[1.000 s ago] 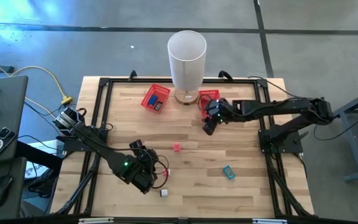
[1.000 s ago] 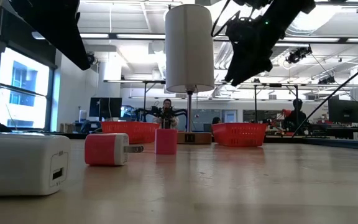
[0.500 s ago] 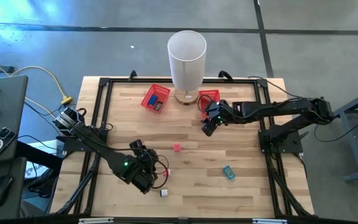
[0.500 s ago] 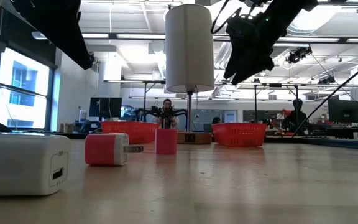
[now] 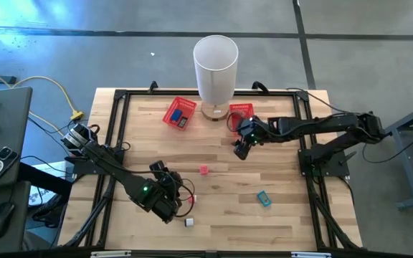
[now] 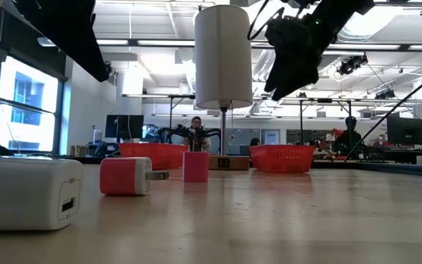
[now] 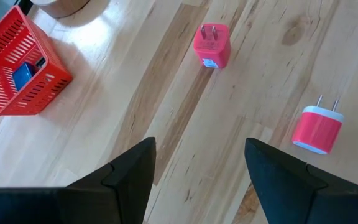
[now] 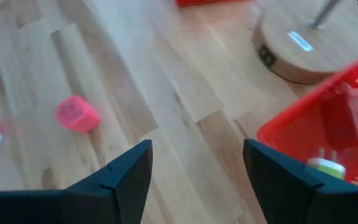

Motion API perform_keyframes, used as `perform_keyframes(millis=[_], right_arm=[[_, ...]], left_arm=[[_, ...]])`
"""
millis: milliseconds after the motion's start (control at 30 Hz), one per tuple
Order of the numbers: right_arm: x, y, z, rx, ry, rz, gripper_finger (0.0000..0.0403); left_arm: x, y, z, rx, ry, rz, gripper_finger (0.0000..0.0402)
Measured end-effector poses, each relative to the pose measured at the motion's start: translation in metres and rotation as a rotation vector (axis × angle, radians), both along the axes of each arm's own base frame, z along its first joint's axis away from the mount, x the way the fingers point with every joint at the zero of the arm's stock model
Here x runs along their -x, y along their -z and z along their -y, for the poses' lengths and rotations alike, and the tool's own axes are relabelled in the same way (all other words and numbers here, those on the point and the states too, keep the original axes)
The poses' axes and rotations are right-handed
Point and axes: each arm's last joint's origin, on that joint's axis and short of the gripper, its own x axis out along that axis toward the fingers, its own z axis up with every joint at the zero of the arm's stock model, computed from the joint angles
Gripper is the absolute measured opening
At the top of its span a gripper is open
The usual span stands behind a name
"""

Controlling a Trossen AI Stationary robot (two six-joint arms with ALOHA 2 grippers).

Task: Sort adapters and digital timers
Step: Put the light blue digital timer into the left red bin

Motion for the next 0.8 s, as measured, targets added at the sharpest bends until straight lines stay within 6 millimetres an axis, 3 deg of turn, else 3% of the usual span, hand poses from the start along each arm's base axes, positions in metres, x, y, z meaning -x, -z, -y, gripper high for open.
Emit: perform_keyframes(millis=[633,800], right_arm=[[-0.0012,-0.0009,0.0002,-0.036,0.053,0.03,0.0251],[-0.0012,-0.0008,0.0003,-0.026,0.042,0.026,0.0274]], left_arm=[[0.0,0.0001,0.0,-0.001,-0.001,0.001,0.0236],[0.0,0.0001,0.0,-0.001,-0.001,0.001,0.0236]])
